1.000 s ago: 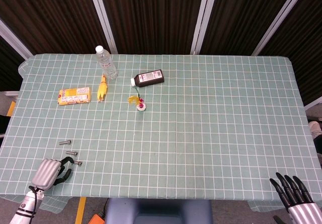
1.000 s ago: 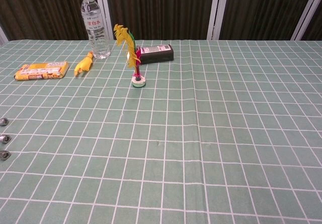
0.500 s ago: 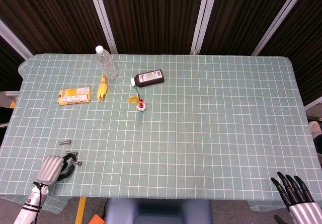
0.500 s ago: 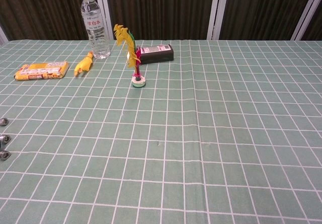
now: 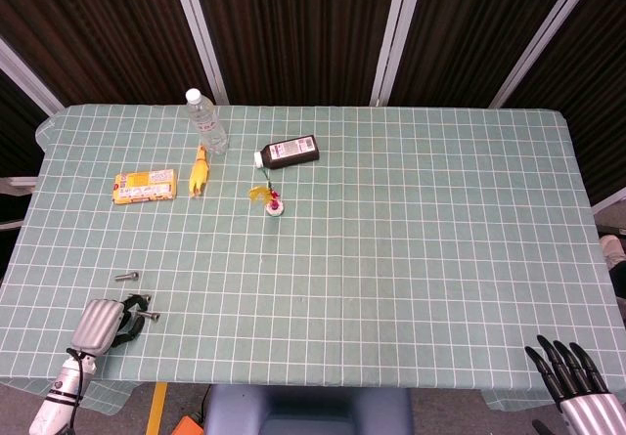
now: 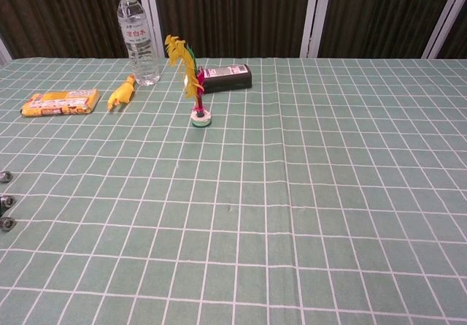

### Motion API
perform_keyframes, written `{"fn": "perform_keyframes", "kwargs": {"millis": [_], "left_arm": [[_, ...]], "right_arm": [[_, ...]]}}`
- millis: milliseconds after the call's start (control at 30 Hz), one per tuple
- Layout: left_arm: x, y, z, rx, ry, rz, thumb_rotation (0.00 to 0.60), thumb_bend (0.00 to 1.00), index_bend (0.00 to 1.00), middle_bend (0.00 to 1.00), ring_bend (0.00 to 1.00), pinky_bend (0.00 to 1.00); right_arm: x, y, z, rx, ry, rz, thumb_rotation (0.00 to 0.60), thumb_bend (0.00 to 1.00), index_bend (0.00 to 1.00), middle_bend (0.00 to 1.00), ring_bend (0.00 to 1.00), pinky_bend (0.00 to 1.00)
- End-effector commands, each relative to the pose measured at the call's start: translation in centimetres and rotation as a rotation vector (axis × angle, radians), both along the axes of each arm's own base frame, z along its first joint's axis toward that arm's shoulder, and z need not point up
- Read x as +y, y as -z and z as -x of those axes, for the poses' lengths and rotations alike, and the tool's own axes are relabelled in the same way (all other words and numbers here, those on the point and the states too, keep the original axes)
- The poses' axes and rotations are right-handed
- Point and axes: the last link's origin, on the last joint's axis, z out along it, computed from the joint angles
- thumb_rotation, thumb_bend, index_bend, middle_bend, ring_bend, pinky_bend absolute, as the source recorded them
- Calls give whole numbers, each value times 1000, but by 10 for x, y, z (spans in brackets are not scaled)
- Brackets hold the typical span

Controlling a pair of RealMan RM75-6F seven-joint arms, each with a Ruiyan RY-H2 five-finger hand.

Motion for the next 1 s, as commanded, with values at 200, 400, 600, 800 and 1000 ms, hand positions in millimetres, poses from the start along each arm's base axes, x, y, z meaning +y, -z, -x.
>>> {"fn": "perform_keyframes", "kwargs": {"millis": [200, 400, 600, 800, 1000], "left_arm": [[1, -1, 0, 5, -4, -8, 600, 444, 516, 1000, 1000, 1000], [1, -12, -4, -7, 20, -54, 600, 443, 524, 1000, 1000, 1000], [-7, -31, -6, -12, 44, -88, 600, 444, 517, 1000, 1000, 1000], [-24, -42, -13, 10, 80, -65, 600, 443, 523, 1000, 1000, 1000], [-40, -49, -13, 280, 137, -70, 600, 443, 515, 1000, 1000, 1000]], "right_arm": [[0, 0, 0, -1, -1, 1, 600, 179, 0, 0, 0, 0], [1, 0, 0, -1, -1, 0, 600, 180, 0, 0, 0, 0], [1, -1, 0, -3, -3, 4, 600, 180, 0, 0, 0, 0], [2, 0, -1, -1, -5, 0, 600, 179, 0, 0, 0, 0], [4, -2, -1, -3, -7, 1, 600, 179, 0, 0, 0, 0]]}}
